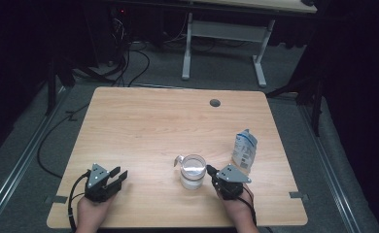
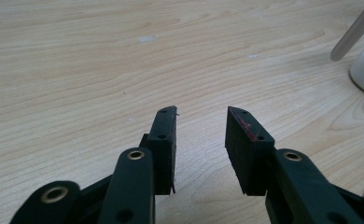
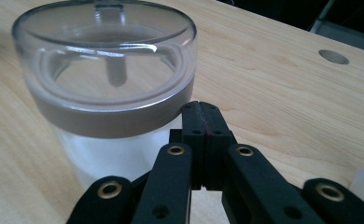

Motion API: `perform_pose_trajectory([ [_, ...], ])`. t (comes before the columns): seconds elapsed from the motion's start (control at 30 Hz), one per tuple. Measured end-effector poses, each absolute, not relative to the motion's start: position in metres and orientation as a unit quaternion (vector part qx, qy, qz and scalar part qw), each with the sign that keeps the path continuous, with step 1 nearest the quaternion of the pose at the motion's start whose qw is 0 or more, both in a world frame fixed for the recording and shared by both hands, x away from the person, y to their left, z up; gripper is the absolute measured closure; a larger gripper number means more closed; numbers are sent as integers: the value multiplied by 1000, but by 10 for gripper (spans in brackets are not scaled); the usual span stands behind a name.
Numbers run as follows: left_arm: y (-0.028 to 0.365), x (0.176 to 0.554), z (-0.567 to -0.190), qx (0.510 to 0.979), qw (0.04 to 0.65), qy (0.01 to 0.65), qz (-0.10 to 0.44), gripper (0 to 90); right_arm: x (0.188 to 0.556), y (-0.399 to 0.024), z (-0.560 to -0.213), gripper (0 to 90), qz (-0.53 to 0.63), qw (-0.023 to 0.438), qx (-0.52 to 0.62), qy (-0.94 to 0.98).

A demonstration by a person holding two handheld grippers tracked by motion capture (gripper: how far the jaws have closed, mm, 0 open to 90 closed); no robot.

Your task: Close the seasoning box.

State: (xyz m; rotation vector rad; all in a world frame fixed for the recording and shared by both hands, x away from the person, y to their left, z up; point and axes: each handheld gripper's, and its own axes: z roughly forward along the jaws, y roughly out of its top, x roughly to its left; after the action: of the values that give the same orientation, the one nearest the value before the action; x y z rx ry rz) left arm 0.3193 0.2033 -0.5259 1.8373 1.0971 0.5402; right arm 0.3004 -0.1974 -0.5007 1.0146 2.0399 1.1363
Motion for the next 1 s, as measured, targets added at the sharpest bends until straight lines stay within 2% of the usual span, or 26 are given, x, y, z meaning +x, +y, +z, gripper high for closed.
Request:
perform_pose_trajectory([
  [0.43,203,320,-525,741,456,443,216,640,269,-167,-500,900,436,282,322,792],
  [0.77,205,321,-526,739,456,447,214,640,296,-173,-500,900,443,276,353,776],
  [1.0,207,321,-526,738,455,449,215,639,291,-167,-501,900,442,275,344,782],
])
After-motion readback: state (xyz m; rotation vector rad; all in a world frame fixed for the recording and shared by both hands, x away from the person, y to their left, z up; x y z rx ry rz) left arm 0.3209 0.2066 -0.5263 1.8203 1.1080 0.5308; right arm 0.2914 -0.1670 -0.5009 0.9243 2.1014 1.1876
